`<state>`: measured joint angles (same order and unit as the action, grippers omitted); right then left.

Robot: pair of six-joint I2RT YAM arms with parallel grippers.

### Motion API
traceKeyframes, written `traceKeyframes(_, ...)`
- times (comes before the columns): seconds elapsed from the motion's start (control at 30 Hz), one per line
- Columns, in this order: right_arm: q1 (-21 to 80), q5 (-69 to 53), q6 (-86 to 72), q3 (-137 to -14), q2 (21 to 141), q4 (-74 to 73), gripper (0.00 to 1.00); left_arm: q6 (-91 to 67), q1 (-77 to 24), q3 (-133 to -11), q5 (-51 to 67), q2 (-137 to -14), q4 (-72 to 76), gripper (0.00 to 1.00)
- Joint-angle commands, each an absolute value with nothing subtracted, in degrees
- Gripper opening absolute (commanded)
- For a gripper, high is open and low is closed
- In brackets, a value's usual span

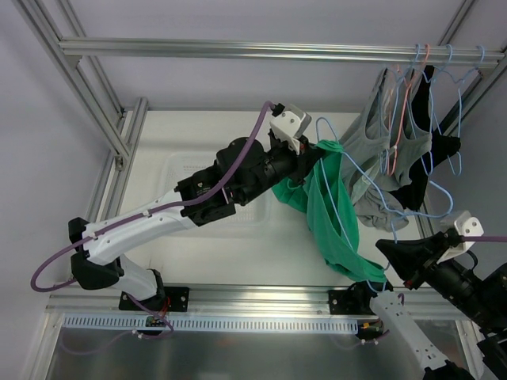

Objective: Remove the tank top from the hanger

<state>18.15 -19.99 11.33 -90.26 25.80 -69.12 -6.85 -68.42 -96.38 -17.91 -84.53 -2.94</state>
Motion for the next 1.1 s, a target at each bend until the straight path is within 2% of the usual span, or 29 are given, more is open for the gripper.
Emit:
traceKeyframes(0.0, 22.4, -18.37, 15.29, -92.28, 25.23, -71.8, 0.0, -2.02, -66.97, -96.24, -32.86, -81.13, -2.72, 0.0)
traceKeyframes(0.13, 26.09, -14.96, 16.43, -93.77, 24.96, -74.61, 0.0, -3.77, -66.71, -95.19, -38.13, -80.16, -2.64, 0.0)
traceKeyframes(0.27, 27.33, -10.04, 16.17, -93.08, 26.09, -76.11, 0.0, -5.62, -66.53, -94.83, -37.62, -79.63, -2.55, 0.0)
traceKeyframes(0.33, 27.25, -7.47, 15.47, -91.41, 27.24, -76.38, 0.0, -5.71, -66.45, -94.83, -34.29, -79.63, -2.46, 0.01)
traceKeyframes(0.5, 27.16, -11.16, 13.45, -88.69, 30.06, -73.13, 0.0, -5.97, -66.45, -96.41, -21.39, -81.56, -2.29, 0.04)
traceKeyframes(0.63, 27.16, -12.04, 11.69, -87.19, 29.97, -67.87, 0.0, -7.12, -66.53, -97.03, -17.41, -82.97, -1.93, 0.04)
traceKeyframes(0.73, 27.16, -12.92, 11.08, -87.28, 29.62, -65.14, 0.0, -7.21, -66.53, -96.51, -16.26, -83.58, -2.02, 0.13)
traceKeyframes(0.93, 27.25, -14.85, 10.46, -87.8, 30.06, -62.41, 0.0, -7.21, -66.45, -94.84, -14.42, -83.5, -1.93, 0.14)
traceKeyframes(1.07, 27.25, -14.68, 10.11, -87.54, 30.06, -61.61, 0.0, -6.94, -66.53, -94.13, -13.27, -83.58, -1.85, 0.23)
